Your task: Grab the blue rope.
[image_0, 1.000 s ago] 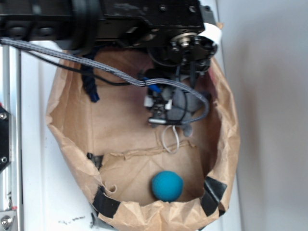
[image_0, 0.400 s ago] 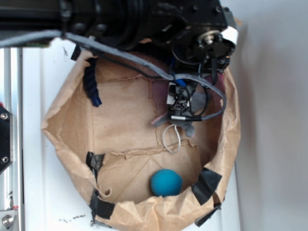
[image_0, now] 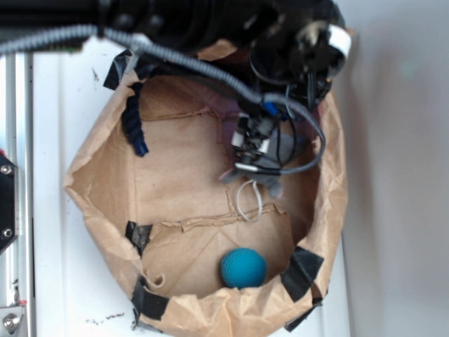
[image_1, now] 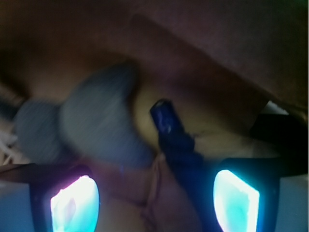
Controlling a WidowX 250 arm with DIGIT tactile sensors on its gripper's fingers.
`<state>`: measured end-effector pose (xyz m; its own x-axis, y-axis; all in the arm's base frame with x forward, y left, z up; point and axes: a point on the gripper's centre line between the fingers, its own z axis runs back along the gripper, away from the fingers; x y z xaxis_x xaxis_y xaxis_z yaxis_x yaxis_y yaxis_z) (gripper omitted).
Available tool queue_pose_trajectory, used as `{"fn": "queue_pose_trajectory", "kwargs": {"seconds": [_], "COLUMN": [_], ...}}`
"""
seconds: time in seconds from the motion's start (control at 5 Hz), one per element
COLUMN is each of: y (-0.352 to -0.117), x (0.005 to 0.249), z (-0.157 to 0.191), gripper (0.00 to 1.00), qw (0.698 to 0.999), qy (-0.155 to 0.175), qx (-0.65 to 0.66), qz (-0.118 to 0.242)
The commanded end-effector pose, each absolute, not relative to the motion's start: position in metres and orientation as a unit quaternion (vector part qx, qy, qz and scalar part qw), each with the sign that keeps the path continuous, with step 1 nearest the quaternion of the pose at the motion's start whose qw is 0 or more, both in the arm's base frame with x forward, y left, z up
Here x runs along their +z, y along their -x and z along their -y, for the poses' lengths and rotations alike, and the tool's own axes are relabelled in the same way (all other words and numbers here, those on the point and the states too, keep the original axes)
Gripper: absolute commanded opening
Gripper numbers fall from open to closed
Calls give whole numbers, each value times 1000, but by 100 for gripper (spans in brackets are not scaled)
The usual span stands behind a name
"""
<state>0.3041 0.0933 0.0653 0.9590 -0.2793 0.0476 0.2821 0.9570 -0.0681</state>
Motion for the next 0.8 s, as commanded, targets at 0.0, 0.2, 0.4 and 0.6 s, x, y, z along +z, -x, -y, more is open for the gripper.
{"fn": "queue_pose_trajectory", "kwargs": {"seconds": [0.0, 0.2, 0.4, 0.6], "y": [-291, -280, -273, -270], "x": [110, 107, 98, 90], "z": [-114, -116, -116, -119], "gripper": [100, 100, 100, 100], "qw": [984, 985, 986, 986], "qy": [32, 18, -6, -20], "qx": [-171, -164, -145, -137], "qz": [36, 55, 86, 99]}}
